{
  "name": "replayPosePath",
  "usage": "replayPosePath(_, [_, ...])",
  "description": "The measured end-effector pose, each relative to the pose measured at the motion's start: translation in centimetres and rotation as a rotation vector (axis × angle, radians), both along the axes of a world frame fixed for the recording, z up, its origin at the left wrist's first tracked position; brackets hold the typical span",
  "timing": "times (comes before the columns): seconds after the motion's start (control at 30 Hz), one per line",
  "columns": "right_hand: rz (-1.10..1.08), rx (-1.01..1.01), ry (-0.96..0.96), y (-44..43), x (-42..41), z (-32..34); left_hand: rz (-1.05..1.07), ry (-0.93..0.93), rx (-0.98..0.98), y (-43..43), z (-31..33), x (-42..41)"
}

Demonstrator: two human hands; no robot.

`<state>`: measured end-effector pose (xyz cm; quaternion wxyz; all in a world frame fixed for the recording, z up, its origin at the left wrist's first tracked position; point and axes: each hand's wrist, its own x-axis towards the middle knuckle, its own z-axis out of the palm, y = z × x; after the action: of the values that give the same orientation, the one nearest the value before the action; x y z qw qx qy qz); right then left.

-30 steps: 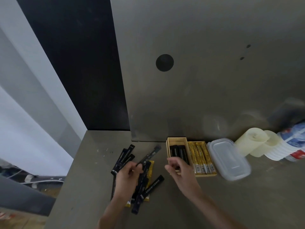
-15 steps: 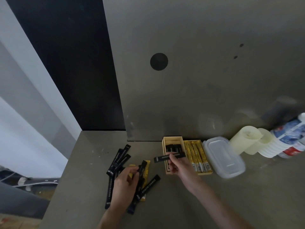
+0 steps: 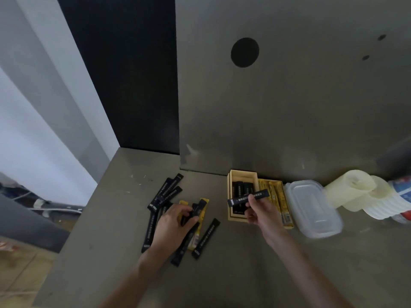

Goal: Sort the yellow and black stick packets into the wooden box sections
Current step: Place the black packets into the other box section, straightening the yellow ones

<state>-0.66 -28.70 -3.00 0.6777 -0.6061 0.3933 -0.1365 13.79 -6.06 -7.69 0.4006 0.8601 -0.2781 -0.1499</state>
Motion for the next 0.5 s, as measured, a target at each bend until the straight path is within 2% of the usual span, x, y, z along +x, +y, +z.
replayPosePath(0.2, [0.041,-0.052,0.024,-0.04,-0.20,-0.33,-0.017,-0.021,0.039,-0.03,-0.57,-0.04])
replayPosePath(0.5, [0.063,-0.015,0.073,0.00,-0.05,0.55,-0.026,-0.006,0.094,-0.32,-0.42,-0.05])
